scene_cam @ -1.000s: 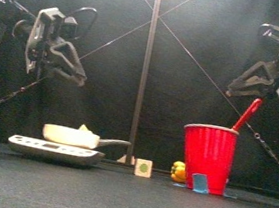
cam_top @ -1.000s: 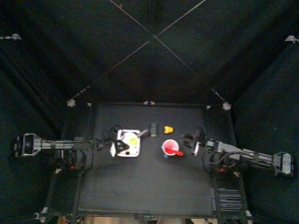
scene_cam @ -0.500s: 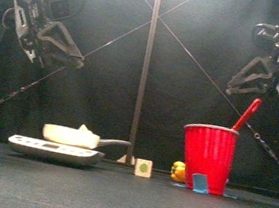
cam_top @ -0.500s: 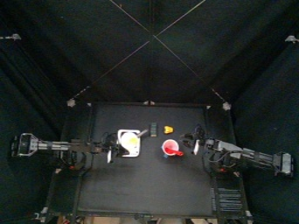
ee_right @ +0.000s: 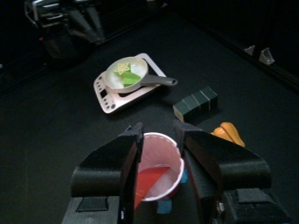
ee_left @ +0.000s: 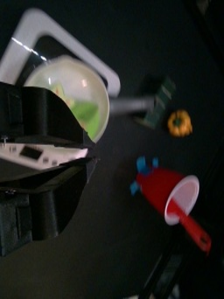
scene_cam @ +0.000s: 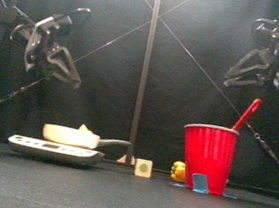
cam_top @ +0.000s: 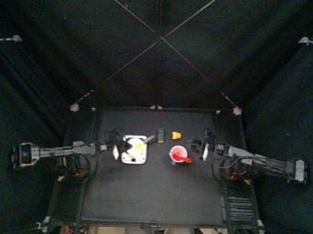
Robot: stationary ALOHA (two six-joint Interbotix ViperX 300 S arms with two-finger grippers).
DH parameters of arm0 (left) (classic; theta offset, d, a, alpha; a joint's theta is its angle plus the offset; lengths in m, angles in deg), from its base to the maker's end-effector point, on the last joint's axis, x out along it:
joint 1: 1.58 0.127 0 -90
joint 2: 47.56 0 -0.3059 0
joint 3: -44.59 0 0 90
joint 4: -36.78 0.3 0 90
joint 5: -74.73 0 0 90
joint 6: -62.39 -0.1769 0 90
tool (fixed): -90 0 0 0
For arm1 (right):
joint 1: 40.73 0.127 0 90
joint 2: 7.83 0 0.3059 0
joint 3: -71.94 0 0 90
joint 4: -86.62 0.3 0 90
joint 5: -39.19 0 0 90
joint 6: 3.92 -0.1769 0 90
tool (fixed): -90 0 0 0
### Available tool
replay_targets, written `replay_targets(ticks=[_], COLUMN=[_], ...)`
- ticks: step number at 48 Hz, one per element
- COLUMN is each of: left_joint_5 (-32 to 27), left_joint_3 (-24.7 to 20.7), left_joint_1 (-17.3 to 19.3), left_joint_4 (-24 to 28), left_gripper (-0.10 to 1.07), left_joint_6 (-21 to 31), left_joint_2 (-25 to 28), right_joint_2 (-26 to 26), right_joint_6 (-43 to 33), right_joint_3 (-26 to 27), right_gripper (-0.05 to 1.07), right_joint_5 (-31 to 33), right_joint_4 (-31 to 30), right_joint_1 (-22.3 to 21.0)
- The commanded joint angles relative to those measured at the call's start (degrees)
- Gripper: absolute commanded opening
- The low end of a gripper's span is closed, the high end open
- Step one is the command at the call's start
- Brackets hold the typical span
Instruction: Grab pan
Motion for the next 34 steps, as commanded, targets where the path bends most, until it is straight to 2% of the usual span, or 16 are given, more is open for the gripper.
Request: replay_targets(ticks=[1,7,16,34], left_joint_5=[0.0,0.09,-0.35,-0.35], left_joint_3=[-1.49,-2.55,-5.98,-6.5], left_joint_1=[2.72,5.36,5.62,5.54], left_joint_4=[0.0,-0.09,0.18,0.09], left_gripper=[0.6,0.6,0.6,0.64], left_joint_6=[-0.88,-2.46,-4.83,-5.71], left_joint_2=[2.37,7.73,14.15,15.91], right_joint_2=[-0.79,-1.58,-2.29,-2.46], right_joint_6=[0.0,0.0,0.0,0.0], right_joint_3=[1.49,1.58,1.58,0.26], right_gripper=[0.74,0.74,0.74,0.74], right_joint_5=[-0.44,-0.44,-0.44,-0.35], right_joint_4=[0.79,1.41,1.23,1.49], right_joint_1=[0.09,0.18,0.26,0.26])
